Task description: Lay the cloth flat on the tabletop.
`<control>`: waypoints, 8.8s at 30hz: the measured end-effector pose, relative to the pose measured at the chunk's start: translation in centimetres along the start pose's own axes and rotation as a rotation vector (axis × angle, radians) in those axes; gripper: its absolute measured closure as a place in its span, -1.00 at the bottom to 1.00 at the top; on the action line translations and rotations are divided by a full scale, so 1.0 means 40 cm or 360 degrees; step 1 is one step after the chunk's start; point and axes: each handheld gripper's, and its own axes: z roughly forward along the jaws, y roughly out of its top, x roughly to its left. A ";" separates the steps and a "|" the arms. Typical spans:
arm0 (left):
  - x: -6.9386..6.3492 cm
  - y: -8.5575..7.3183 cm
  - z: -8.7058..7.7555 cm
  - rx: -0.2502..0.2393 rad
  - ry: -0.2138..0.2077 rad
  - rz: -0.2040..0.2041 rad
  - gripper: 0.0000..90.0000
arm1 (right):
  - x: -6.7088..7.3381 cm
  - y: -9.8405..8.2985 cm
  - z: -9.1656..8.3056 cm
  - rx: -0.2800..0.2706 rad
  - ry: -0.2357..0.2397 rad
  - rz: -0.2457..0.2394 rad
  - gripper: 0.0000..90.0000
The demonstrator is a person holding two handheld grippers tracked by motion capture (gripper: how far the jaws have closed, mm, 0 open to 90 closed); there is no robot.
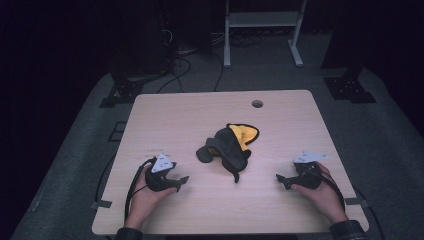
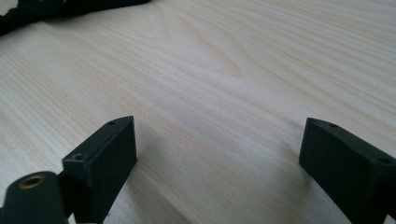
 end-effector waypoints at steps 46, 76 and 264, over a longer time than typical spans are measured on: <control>-0.197 0.290 0.276 0.0014 -0.0412 0.0344 -0.08 | -0.002 0.003 0.004 -0.0001 -0.0002 0.0004 -0.78; -0.165 0.299 0.281 0.0018 -0.0478 0.0070 0.83 | -0.003 0.003 0.004 -0.0002 -0.0001 0.0003 -0.78; 0.088 0.056 0.002 -0.0176 -0.0122 -0.0463 0.88 | -0.031 0.029 -0.092 -0.0198 0.0383 0.0012 0.07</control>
